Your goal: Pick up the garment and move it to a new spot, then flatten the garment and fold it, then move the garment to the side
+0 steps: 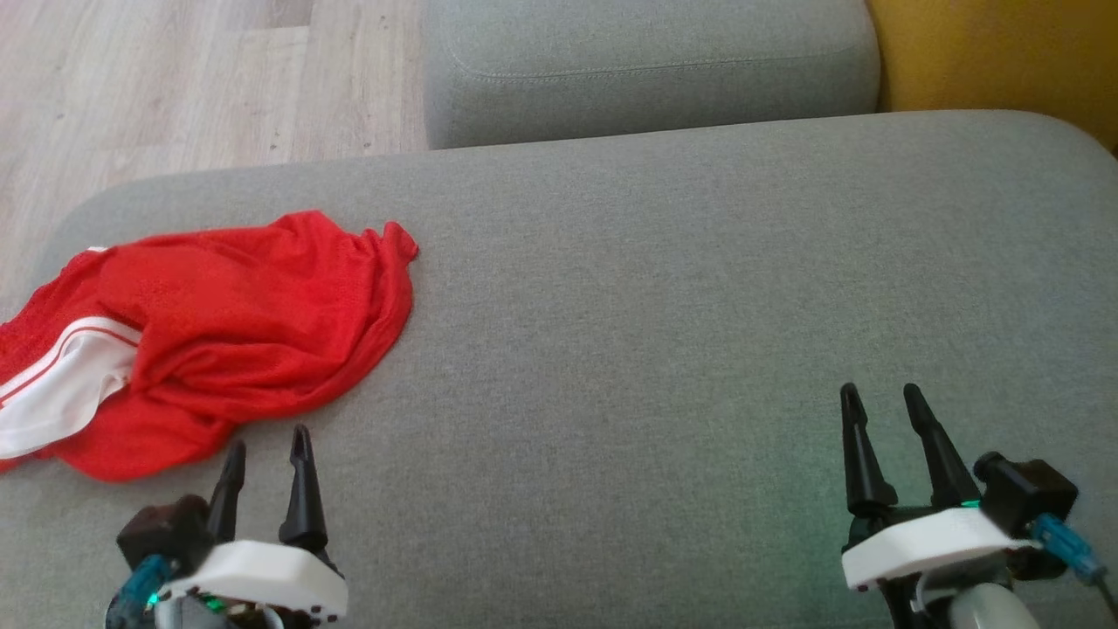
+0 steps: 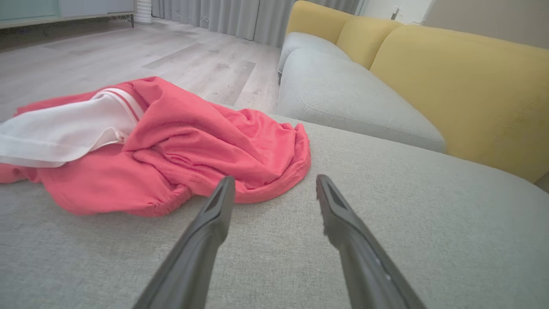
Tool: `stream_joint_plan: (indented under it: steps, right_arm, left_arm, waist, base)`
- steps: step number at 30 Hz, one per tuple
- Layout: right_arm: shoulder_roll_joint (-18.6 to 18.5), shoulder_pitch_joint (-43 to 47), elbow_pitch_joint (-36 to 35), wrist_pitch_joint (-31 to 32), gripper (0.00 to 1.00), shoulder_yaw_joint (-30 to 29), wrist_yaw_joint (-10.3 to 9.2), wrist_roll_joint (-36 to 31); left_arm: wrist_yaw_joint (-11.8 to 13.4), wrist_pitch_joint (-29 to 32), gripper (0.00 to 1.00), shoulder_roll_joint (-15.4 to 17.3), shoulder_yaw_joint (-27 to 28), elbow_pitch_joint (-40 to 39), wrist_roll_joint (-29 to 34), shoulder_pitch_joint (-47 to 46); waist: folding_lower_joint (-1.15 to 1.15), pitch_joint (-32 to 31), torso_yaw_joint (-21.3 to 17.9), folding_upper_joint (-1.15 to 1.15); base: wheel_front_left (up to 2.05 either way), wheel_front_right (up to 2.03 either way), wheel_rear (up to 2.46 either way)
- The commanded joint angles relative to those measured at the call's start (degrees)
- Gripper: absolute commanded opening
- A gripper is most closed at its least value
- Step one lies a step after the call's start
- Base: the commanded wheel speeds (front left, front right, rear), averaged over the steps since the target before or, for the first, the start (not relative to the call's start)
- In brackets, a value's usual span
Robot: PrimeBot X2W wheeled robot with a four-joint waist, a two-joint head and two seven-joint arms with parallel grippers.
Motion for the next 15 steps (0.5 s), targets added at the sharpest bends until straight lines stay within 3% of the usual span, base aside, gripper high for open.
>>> stream_joint_plan:
  steps: [1, 15]
  right_arm:
    - [-0.37, -1.70, -1.74, -1.11, 1.00, 1.01, 0.37, -2.69]
    - [-0.24, -1.93, -2.28, -3.31, 1.00, 0.87, 0.41, -11.59]
  left_arm:
    - [0.83, -0.93, 1.00, 1.15, 1.16, -2.28, 2.50, -1.60]
    - [2.78, -3.11, 1.00, 2.26, 0.30, -2.87, 11.45, -0.66]
  waist:
    - [0.00, 0.01, -0.06, 0.00]
    - [0.00, -0.02, 0.51, 0.00]
  base:
    - [0.00, 0.00, 0.00]
    - [0.00, 0.00, 0.00]
